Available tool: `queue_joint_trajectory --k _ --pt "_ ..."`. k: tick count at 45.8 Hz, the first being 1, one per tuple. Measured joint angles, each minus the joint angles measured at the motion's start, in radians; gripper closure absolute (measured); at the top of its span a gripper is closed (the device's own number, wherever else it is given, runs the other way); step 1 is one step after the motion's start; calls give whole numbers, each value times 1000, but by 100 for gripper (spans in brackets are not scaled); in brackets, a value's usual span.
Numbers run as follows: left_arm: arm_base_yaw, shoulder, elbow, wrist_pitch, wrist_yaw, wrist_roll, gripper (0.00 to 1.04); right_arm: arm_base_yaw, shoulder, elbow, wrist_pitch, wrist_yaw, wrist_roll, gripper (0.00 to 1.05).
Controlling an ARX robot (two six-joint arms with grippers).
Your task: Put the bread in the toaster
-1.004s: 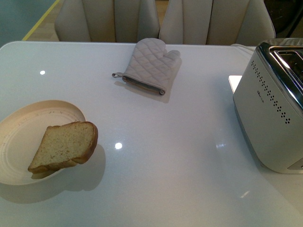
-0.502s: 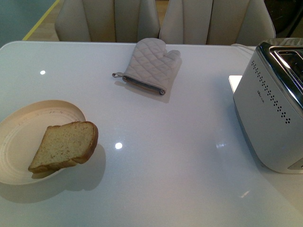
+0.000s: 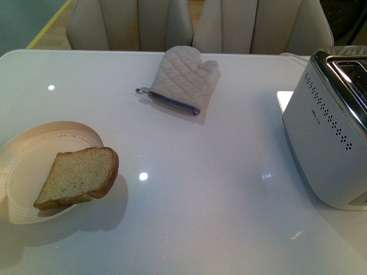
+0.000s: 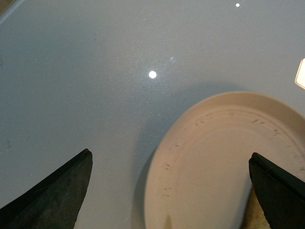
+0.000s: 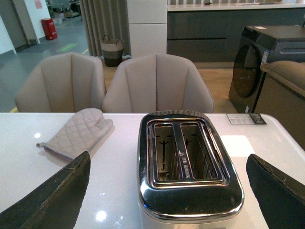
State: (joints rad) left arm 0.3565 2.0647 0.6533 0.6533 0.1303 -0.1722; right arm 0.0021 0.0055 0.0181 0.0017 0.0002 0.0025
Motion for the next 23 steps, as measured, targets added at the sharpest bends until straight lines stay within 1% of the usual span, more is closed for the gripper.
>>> queue_joint_trajectory --k 7,18,22,23 --pt "7 128 76 -1 28 48 7 0 0 0 0 0 0 9" --pt "-36 251 141 -1 12 136 7 0 0 0 0 0 0 9" --pt "-44 277 148 -1 0 152 20 0 0 0 0 0 0 9" --pt "-46 284 149 -4 -4 157 25 0 0 0 0 0 0 9"
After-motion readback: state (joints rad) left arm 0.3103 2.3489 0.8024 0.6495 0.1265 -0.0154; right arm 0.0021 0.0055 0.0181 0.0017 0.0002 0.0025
